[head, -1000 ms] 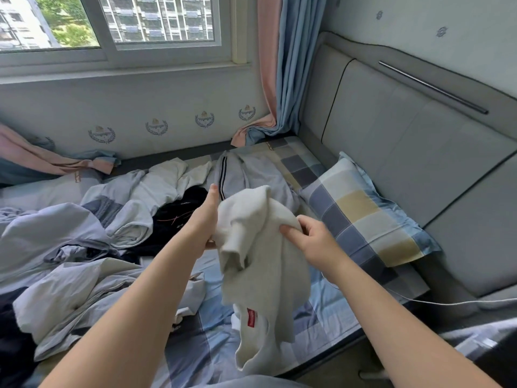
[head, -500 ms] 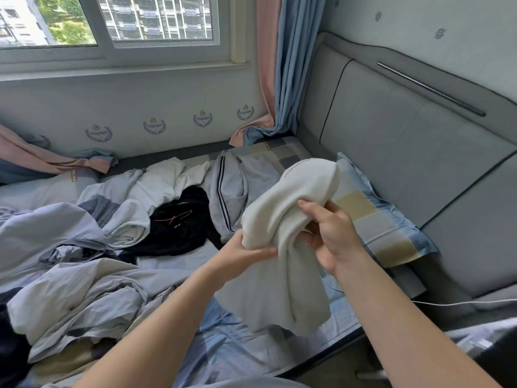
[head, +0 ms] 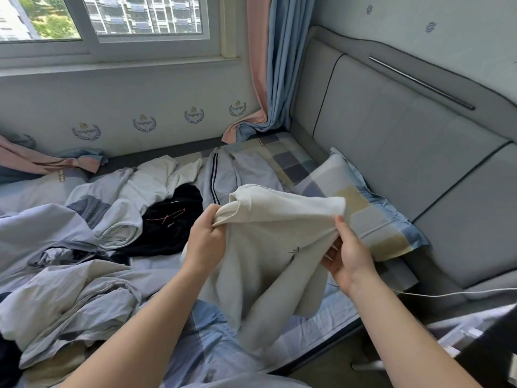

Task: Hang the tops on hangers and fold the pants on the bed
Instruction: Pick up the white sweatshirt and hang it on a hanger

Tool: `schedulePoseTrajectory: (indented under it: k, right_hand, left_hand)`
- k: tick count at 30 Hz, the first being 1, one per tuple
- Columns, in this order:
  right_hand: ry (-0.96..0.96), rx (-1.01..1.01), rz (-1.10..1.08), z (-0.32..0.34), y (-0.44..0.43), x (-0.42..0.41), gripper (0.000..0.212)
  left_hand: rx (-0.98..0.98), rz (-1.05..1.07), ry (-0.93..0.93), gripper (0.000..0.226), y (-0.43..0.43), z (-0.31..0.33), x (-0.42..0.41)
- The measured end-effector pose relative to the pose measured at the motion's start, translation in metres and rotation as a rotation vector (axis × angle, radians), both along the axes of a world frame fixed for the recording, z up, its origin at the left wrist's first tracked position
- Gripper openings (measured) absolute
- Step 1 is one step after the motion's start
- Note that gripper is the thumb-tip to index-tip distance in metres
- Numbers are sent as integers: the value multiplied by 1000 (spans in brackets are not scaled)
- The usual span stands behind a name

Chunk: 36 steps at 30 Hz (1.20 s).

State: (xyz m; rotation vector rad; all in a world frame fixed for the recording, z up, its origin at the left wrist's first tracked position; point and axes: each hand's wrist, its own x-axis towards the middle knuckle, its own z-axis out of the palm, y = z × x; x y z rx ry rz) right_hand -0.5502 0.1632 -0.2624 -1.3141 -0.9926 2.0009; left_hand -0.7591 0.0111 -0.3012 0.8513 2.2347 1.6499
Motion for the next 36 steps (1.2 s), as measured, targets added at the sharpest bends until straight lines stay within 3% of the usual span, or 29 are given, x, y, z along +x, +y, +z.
schedulePoseTrajectory:
  k: [4,7,8,10,13,15,18,23,28,33,36]
  right_hand:
    - [-405,-65,194,-42,1,21,37]
    - [-860,63,743,-46,-4,35,42]
    - [-921,149,854,-42,-4,34,46]
    - [-817,320,817,-25,-3,23,44]
    - [-477,516,593,18,-6,-5,35]
    - [-348,550,633,42,-7,-23,43]
    - [-458,547,853,57,-5,-45,49]
    - [-691,578,1099,50,-4,-66,12]
    - [-708,760,904,37,-2,-65,24]
    - [-508,869,769,39,-10,-61,14]
    - [-419,913,760,38,-17,-56,15]
  left_hand:
    - [57,-49,49,25,-2,27,8]
    - [7,-175,105,30,-8,46,18]
    - [-21,-217,119,30,-10,51,22]
    - [-65,-280,174,31,-13,57,29]
    - [-106,-348,269,34,-16,61,36]
    - [-117,-400,312,36,-17,61,38]
    - [-120,-453,334,38,-18,57,40]
    - [-104,-518,299,35,-18,46,36]
    - [-177,-458,248,26,-23,19,28]
    - [-315,-467,204,17,-25,3,29]
    - [-229,-420,167,23,-25,2,30]
